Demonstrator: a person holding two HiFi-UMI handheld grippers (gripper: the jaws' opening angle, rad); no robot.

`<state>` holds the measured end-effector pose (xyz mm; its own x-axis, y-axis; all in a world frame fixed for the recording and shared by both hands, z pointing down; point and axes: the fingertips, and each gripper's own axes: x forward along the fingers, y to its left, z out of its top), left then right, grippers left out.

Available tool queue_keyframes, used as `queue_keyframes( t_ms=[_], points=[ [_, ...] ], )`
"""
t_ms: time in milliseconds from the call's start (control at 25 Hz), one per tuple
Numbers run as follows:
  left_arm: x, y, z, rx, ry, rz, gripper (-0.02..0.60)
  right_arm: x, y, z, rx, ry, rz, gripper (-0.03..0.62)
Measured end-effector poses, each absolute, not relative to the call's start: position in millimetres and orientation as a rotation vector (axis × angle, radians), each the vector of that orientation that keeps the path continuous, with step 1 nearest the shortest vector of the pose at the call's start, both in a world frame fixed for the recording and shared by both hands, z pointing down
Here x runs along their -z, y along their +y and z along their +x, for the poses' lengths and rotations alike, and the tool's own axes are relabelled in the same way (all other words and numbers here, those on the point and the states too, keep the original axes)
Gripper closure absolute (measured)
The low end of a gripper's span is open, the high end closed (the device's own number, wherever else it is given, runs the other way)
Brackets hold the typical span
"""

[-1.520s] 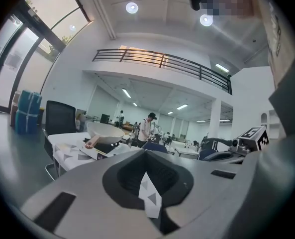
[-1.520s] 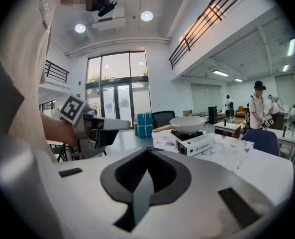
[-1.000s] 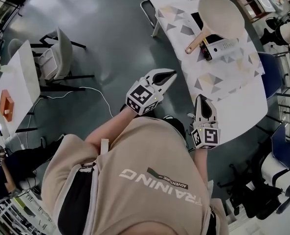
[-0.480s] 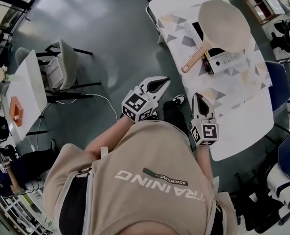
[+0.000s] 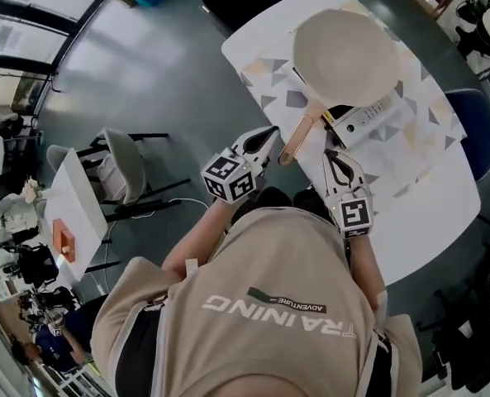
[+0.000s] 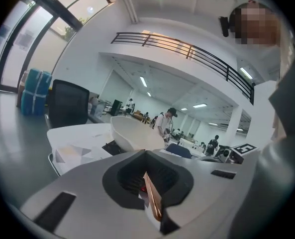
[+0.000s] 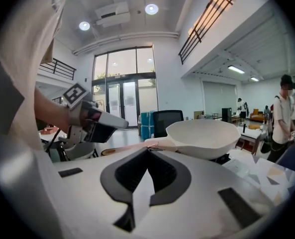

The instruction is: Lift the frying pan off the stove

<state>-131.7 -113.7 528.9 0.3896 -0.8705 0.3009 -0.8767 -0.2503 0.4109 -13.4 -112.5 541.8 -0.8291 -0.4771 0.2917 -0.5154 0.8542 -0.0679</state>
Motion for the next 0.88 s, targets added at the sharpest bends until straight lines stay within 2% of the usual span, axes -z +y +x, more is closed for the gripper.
queue_keyframes(
  t_ms=[160, 240, 560, 880],
  points=[
    [-542, -138, -123, -0.018, -1.322, 2.093, 0.569, -550, -118, -8, -0.237, -2.742, 0.784, 0.589],
    [-550, -150, -121, -0.007, -1.239, 2.051, 0.467, -552, -126, -3, -0.251, -2.725, 0.829, 0.589],
    [-582, -167, -100, -0.108, -0.808, 1.96, 0.363, -546, -154, -1, -0.313, -2.604, 1.06, 0.589],
    [-595, -175, -69, -0.103, -0.411, 1.828, 0.36, -543, -161, -2, -0.315, -2.512, 1.199, 0.589]
  ],
)
